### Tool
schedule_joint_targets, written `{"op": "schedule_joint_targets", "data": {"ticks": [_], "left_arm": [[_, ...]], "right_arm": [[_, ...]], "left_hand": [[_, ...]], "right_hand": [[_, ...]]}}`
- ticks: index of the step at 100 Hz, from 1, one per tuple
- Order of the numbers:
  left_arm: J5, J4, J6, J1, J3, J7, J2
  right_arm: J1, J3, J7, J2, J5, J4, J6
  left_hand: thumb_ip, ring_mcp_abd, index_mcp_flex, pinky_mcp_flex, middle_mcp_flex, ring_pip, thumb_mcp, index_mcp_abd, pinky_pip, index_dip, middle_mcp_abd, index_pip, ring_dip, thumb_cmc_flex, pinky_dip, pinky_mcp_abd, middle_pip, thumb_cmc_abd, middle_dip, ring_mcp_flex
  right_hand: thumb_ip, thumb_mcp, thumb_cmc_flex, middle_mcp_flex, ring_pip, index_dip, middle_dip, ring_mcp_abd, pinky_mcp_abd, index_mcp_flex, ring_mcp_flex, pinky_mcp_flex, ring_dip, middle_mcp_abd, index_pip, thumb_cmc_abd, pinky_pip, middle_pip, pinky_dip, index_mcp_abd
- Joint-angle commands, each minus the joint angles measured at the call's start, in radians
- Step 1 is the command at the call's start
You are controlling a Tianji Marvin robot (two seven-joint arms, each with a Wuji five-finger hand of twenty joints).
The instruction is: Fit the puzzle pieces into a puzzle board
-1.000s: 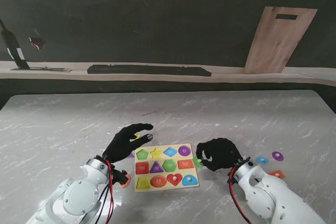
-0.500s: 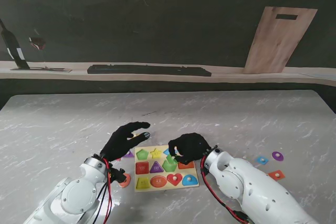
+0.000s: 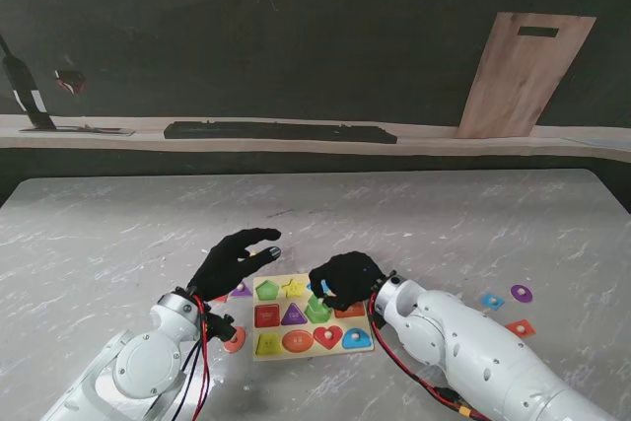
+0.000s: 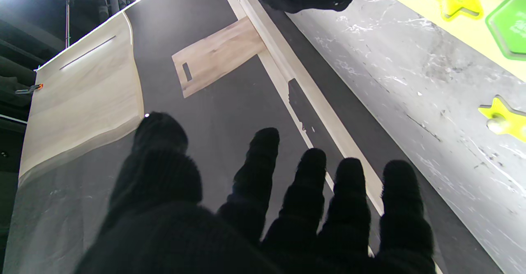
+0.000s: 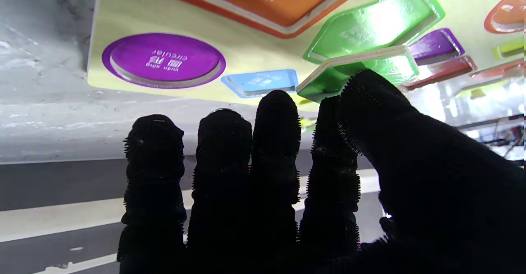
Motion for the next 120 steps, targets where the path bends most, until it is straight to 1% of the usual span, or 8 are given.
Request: {"op": "schedule_joint_targets", "data": {"ticks": [1,71,84,94,111,114,115,120], "left_arm": [[-0.001,0.000,0.001,0.002,-0.002,0.002,-0.001],[-0.003,0.004,-0.001,0.000,0.002,-0.003,0.000],[-0.002,0.004,-0.002,0.001,0.002,-0.002,0.000],[-0.002,0.003,-0.002,0.002,0.002,-0.001,0.000],[0.000,0.002,-0.003,0.003,0.001,0.002,-0.001],[0.001,0.002,-0.003,0.003,0.001,0.002,-0.001],[0.001,0.002,-0.003,0.003,0.001,0.002,-0.001],[0.000,0.002,-0.003,0.003,0.001,0.002,-0.001]], "right_arm": [[-0.003,-0.014,0.004,-0.004,-0.007,0.010,-0.009],[0.049,-0.111,-0.030,-0.019,-0.004,0.071,0.000],[0.053,-0.121,-0.023,-0.018,-0.005,0.072,0.016],[0.049,-0.119,0.005,-0.010,-0.012,0.056,0.040],[0.037,-0.107,0.033,0.003,-0.036,0.024,0.070],[0.036,-0.106,0.033,0.005,-0.041,0.021,0.073],[0.035,-0.106,0.033,0.005,-0.043,0.020,0.074],[0.033,-0.103,0.035,0.009,-0.053,0.013,0.079]], "left_hand": [[-0.012,-0.018,0.016,-0.012,0.001,-0.020,-0.029,-0.028,0.000,-0.004,-0.015,-0.013,0.005,0.006,0.012,0.007,-0.010,0.027,-0.010,0.024],[-0.012,-0.018,0.015,-0.013,-0.001,-0.020,-0.029,-0.027,0.000,-0.005,-0.015,-0.014,0.005,0.006,0.013,0.007,-0.010,0.029,-0.010,0.023],[-0.012,-0.018,0.016,-0.012,0.000,-0.020,-0.030,-0.028,0.000,-0.005,-0.015,-0.014,0.005,0.006,0.013,0.007,-0.010,0.028,-0.010,0.024],[-0.012,-0.018,0.016,-0.012,0.001,-0.020,-0.030,-0.028,0.000,-0.005,-0.016,-0.013,0.005,0.006,0.013,0.008,-0.009,0.028,-0.010,0.023],[-0.012,-0.018,0.016,-0.013,0.001,-0.020,-0.030,-0.029,-0.001,-0.004,-0.015,-0.013,0.005,0.005,0.013,0.007,-0.009,0.028,-0.010,0.024],[-0.012,-0.019,0.016,-0.013,0.000,-0.020,-0.030,-0.029,-0.001,-0.004,-0.015,-0.013,0.005,0.006,0.013,0.007,-0.009,0.027,-0.010,0.024],[-0.012,-0.018,0.015,-0.013,0.001,-0.020,-0.029,-0.028,0.000,-0.004,-0.017,-0.013,0.005,0.006,0.013,0.007,-0.009,0.028,-0.010,0.025],[-0.012,-0.019,0.014,-0.013,-0.001,-0.020,-0.029,-0.030,0.000,-0.004,-0.014,-0.013,0.005,0.007,0.013,0.008,-0.010,0.027,-0.010,0.023]], "right_hand": [[0.038,0.043,0.042,0.013,0.034,0.036,0.009,-0.014,0.006,0.055,0.022,0.005,0.018,0.009,0.037,0.014,0.034,0.037,0.022,-0.041],[0.038,0.035,0.039,0.008,0.030,0.033,0.009,-0.019,0.003,0.045,0.019,0.003,0.019,0.005,0.039,0.025,0.032,0.038,0.024,-0.042],[0.038,0.033,0.038,0.009,0.033,0.033,0.009,-0.018,0.004,0.046,0.020,0.003,0.019,0.007,0.042,0.026,0.034,0.042,0.024,-0.037],[0.036,0.030,0.037,0.008,0.035,0.028,0.009,-0.017,0.006,0.040,0.021,0.002,0.019,0.007,0.038,0.023,0.036,0.044,0.025,-0.037],[0.027,0.036,0.020,-0.029,0.025,-0.023,0.026,-0.027,-0.002,-0.061,-0.005,-0.015,0.018,-0.017,-0.042,-0.038,0.024,0.050,0.020,-0.030],[0.034,0.043,0.011,-0.034,0.025,-0.021,0.030,-0.028,-0.003,-0.071,-0.008,-0.017,0.019,-0.019,-0.069,-0.040,0.023,0.052,0.020,-0.025],[0.033,0.046,0.010,-0.037,0.024,0.002,0.032,-0.029,-0.004,-0.070,-0.009,-0.018,0.021,-0.021,-0.093,-0.047,0.021,0.052,0.019,-0.022],[0.032,0.049,0.008,-0.045,0.023,0.042,0.038,-0.033,-0.007,-0.084,-0.015,-0.021,0.024,-0.028,-0.155,-0.068,0.019,0.055,0.019,-0.011]]}}
